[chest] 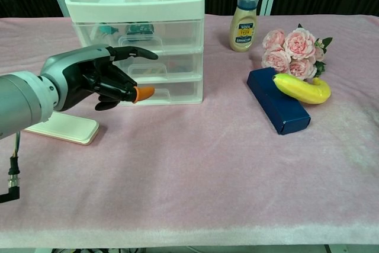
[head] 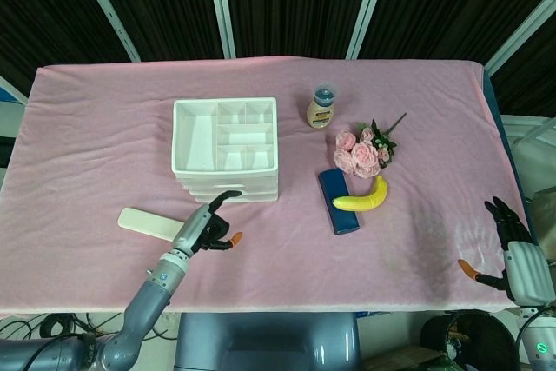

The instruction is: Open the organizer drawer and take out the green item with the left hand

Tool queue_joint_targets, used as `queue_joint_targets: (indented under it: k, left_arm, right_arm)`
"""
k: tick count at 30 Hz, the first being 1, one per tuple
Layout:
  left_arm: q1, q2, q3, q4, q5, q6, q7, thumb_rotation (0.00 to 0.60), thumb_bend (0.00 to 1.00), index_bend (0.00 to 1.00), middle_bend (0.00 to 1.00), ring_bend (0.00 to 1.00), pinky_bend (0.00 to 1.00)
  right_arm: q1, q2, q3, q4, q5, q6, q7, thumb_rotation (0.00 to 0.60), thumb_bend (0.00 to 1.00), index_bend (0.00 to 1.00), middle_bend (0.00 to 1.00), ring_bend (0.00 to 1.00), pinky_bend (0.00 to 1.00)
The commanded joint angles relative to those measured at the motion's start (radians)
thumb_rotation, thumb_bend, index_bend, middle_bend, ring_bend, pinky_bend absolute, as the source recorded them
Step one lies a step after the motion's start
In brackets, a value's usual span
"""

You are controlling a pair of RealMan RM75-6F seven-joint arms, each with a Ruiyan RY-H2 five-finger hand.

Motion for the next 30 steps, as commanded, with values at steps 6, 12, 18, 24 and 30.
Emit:
queue_joint_targets:
  k: [6,12,18,24,30]
  left_arm:
    - [0.007,-0.044,-0.009,0.043,0.049,0.014,-0.058,0.600,0.35,0.16,0.96,0.91,0.89]
    - [0.016,-0.062,-0.002,0.058,0.090,0.032,-0.079,0.600,0.35,0.15,0.96,0.91,0.89]
    - [0.023,-0.077,0.000,0.074,0.103,0.053,-0.079,0.600,0.35,0.14,0.96,0.91,0.89]
    - [0.030,-0.086,0.007,0.093,0.107,0.062,-0.076,0.600,0.35,0.13,0.96,0.91,0.89]
    - [0.031,-0.093,0.010,0.107,0.118,0.060,-0.077,0.600,0.35,0.13,0.96,0.91,0.89]
  right_arm:
    - [0.001,0.000,0.000,-0.001,0.002,-0.002,0.002,0.600,0.08,0.00,0.00,0.00,0.12]
    - [0.002,0.000,0.001,-0.001,0.003,-0.004,0.005,0.600,0.08,0.00,0.00,0.00,0.12]
    - [0.001,0.001,0.002,-0.002,0.005,-0.004,0.008,0.600,0.09,0.00,0.00,0.00,0.12]
    - [0.002,0.002,0.001,-0.003,0.004,-0.005,0.008,0.600,0.08,0.00,0.00,0.00,0.12]
    - [0.001,0.002,0.001,-0.004,0.005,-0.005,0.009,0.600,0.09,0.00,0.00,0.00,0.12]
